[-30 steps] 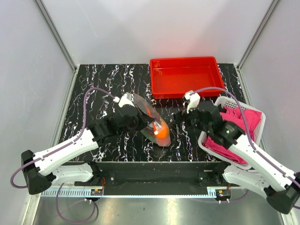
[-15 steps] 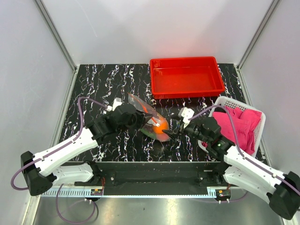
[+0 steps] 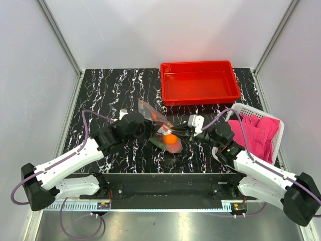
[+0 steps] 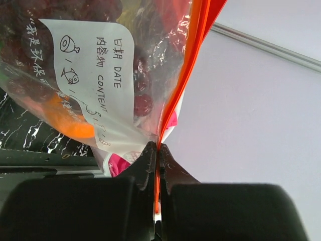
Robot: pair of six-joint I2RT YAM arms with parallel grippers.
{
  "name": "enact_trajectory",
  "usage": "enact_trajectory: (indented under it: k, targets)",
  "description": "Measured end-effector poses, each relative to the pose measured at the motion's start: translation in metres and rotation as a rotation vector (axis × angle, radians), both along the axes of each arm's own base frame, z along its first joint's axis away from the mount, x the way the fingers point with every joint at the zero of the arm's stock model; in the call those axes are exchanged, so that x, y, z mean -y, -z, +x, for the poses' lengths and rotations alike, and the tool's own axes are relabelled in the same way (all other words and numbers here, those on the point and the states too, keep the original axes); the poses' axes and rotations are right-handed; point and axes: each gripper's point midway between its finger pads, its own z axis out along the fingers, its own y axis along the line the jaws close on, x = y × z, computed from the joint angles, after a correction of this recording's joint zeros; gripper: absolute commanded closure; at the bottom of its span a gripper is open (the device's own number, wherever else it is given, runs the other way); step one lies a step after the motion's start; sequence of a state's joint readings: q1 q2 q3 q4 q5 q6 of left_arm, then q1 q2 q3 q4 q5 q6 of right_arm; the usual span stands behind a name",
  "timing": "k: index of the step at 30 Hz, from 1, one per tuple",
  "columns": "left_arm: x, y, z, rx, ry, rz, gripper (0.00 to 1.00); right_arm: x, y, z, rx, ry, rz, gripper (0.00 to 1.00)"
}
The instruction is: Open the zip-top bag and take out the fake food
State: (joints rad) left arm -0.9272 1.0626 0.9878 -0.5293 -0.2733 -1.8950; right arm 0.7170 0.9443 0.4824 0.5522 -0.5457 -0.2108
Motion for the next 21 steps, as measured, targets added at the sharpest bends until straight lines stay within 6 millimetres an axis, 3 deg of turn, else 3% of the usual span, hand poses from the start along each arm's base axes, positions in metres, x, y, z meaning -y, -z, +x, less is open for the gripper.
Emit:
enact_trajectory:
  k: [3, 5, 6, 7, 9, 10, 12, 13, 16, 21]
  targets:
    - [0.000, 0.000, 0.001, -0.004, -0.005, -0.007, 1.00, -0.005, 0.003, 0.001, -0.019, -0.022, -0.008, 0.75]
    - [0.001, 0.000, 0.001, -0.004, -0.004, -0.009, 0.92, -0.006, 0.006, 0.001, -0.036, -0.026, -0.012, 0.94]
    - [0.002, 0.000, 0.001, -0.005, -0.003, -0.008, 0.85, -0.007, 0.007, 0.001, -0.040, -0.026, -0.011, 1.00]
    - [0.002, 0.001, 0.001, -0.004, -0.001, -0.006, 0.71, -0.007, 0.006, 0.001, -0.045, -0.026, -0.009, 1.00]
    - [0.002, 0.001, 0.001, 0.018, 0.015, 0.009, 0.56, -0.007, 0.007, 0.001, -0.060, -0.024, -0.008, 1.00]
    - [0.004, -0.001, 0.002, 0.046, 0.029, 0.007, 0.39, -0.007, 0.007, 0.001, -0.075, -0.023, -0.015, 1.00]
    - [0.002, -0.004, 0.002, 0.128, 0.076, 0.031, 0.30, -0.007, 0.009, 0.001, -0.098, -0.022, -0.029, 1.00]
    - [-0.001, -0.007, 0.001, 0.176, 0.100, 0.042, 0.20, -0.007, 0.009, 0.001, -0.115, -0.021, -0.036, 1.00]
    - [-0.016, -0.023, -0.005, 0.335, 0.165, 0.106, 0.18, -0.006, 0.013, -0.001, -0.160, -0.014, -0.051, 1.00]
    - [-0.031, -0.072, -0.017, 0.697, 0.323, 0.284, 0.21, -0.001, 0.021, -0.004, -0.250, 0.004, -0.086, 1.00]
